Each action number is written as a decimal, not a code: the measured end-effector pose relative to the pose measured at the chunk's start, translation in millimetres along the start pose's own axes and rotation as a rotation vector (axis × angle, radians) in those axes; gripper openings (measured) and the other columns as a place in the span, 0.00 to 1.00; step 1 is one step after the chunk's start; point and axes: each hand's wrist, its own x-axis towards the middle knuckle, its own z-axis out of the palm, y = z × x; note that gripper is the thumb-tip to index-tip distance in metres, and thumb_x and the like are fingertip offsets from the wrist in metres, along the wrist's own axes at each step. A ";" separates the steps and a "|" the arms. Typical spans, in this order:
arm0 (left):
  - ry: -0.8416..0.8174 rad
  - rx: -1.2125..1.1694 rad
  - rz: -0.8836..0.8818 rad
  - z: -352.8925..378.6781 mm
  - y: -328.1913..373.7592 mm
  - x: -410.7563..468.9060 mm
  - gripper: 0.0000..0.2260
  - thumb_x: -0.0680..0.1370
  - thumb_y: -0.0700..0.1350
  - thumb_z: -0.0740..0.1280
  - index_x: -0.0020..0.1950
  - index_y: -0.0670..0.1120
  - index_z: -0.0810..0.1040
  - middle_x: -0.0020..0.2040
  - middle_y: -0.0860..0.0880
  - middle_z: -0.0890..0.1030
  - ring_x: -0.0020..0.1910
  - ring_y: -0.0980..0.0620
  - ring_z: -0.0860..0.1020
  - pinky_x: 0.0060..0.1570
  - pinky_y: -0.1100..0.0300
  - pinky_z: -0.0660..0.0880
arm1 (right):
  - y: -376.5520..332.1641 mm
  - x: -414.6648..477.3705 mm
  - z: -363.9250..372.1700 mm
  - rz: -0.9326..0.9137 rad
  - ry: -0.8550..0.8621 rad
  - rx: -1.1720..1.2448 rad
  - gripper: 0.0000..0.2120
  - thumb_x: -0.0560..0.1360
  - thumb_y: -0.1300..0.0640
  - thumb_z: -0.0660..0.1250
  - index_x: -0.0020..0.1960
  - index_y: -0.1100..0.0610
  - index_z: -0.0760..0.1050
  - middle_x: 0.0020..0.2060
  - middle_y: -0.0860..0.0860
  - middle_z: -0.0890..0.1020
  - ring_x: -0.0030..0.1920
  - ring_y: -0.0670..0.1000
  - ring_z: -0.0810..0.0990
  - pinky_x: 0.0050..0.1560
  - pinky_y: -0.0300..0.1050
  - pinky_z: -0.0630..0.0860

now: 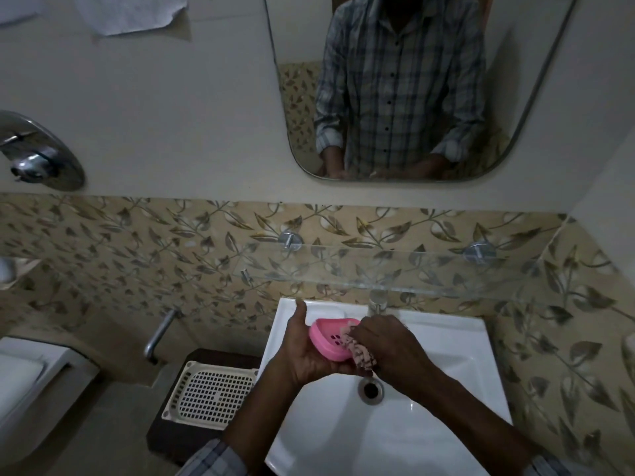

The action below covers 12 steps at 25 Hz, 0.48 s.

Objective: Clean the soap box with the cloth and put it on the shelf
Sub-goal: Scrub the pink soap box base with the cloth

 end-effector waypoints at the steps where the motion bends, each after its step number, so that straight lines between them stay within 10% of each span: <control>1: -0.020 -0.014 -0.047 2.8 3.0 -2.1 0.41 0.74 0.69 0.59 0.68 0.35 0.72 0.63 0.28 0.76 0.59 0.27 0.74 0.60 0.28 0.64 | 0.6 -2.4 -0.6 -0.074 -0.018 -0.057 0.17 0.66 0.46 0.79 0.46 0.58 0.83 0.38 0.53 0.83 0.36 0.55 0.82 0.36 0.46 0.80; 6: 0.065 0.011 0.244 0.0 -30.9 14.6 0.21 0.70 0.53 0.66 0.51 0.37 0.80 0.44 0.37 0.81 0.46 0.39 0.80 0.50 0.49 0.76 | -30.9 6.8 -1.3 0.165 -0.344 0.073 0.17 0.66 0.66 0.71 0.55 0.60 0.81 0.47 0.56 0.84 0.46 0.58 0.83 0.41 0.43 0.76; 10: 0.080 0.087 0.538 -20.0 -51.3 22.6 0.23 0.71 0.53 0.64 0.52 0.36 0.84 0.49 0.36 0.84 0.52 0.37 0.82 0.48 0.50 0.81 | -46.8 40.2 -3.5 1.233 -0.168 1.087 0.10 0.73 0.67 0.69 0.53 0.65 0.81 0.48 0.63 0.86 0.49 0.61 0.86 0.55 0.53 0.83; 12: 0.011 0.064 0.581 -25.1 -43.5 19.6 0.24 0.75 0.52 0.60 0.62 0.37 0.81 0.58 0.35 0.83 0.58 0.38 0.81 0.52 0.48 0.81 | -42.4 42.7 -5.7 1.432 0.003 1.577 0.14 0.73 0.71 0.69 0.58 0.72 0.78 0.54 0.70 0.83 0.54 0.69 0.83 0.59 0.65 0.78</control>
